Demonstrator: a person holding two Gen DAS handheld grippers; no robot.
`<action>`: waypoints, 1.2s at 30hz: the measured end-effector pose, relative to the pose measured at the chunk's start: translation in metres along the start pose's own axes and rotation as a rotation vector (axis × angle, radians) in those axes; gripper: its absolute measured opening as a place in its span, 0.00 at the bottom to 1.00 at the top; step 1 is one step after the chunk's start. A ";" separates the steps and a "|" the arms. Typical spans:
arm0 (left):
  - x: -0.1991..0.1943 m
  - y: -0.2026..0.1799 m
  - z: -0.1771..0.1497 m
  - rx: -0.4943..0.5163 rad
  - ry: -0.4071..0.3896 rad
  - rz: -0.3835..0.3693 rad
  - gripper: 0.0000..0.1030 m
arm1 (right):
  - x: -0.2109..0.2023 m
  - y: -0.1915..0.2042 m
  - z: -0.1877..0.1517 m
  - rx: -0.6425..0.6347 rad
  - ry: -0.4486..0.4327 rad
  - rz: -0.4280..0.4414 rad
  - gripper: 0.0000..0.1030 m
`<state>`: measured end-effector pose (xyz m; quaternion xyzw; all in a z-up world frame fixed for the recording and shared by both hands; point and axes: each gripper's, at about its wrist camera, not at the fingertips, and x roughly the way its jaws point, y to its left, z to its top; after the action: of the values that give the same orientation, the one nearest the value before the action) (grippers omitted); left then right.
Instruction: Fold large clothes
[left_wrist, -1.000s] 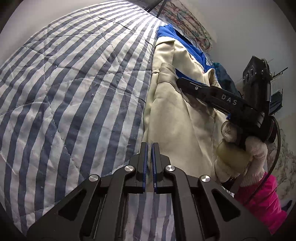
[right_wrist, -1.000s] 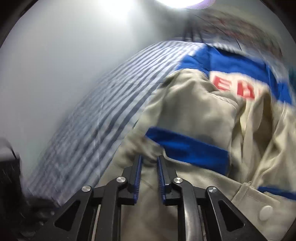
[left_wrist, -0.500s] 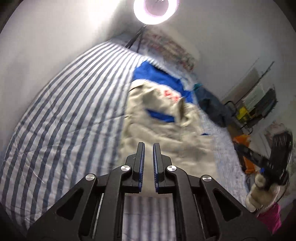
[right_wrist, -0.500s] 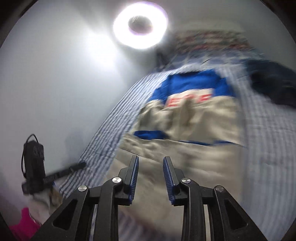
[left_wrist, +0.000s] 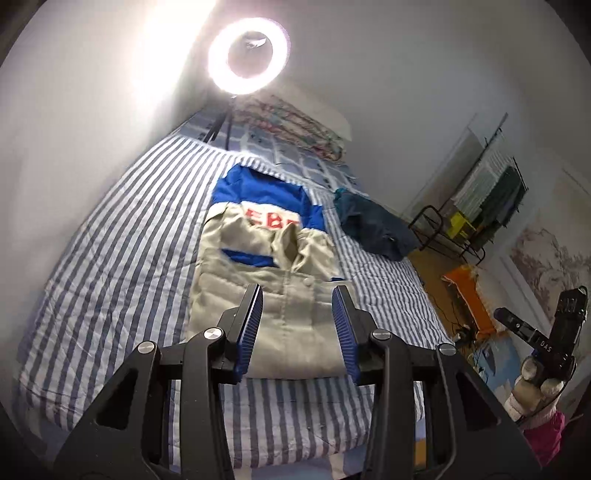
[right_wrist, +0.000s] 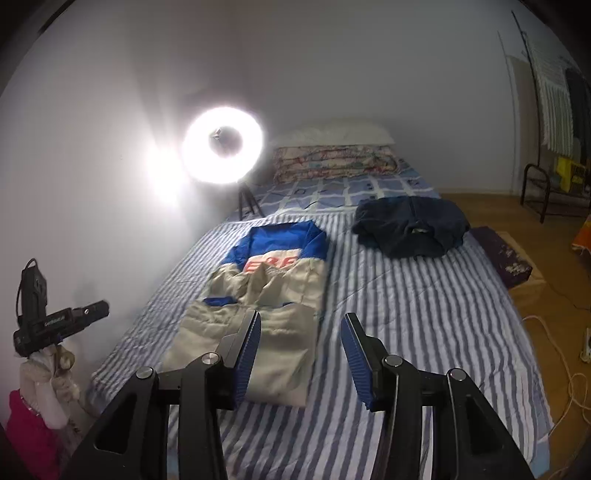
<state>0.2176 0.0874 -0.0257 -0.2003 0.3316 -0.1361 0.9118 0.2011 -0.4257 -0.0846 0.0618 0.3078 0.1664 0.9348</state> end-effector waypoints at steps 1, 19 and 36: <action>-0.004 -0.008 0.003 0.016 -0.002 0.000 0.38 | -0.002 0.000 0.000 0.000 0.002 0.013 0.47; 0.018 -0.053 0.203 0.147 -0.055 0.015 0.49 | 0.028 -0.014 0.122 -0.042 -0.061 0.095 0.41; 0.346 0.118 0.236 -0.061 0.236 0.083 0.53 | 0.368 -0.076 0.187 0.053 0.199 0.093 0.42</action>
<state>0.6437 0.1248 -0.1052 -0.1966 0.4488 -0.1106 0.8647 0.6114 -0.3712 -0.1558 0.0837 0.4003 0.2066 0.8889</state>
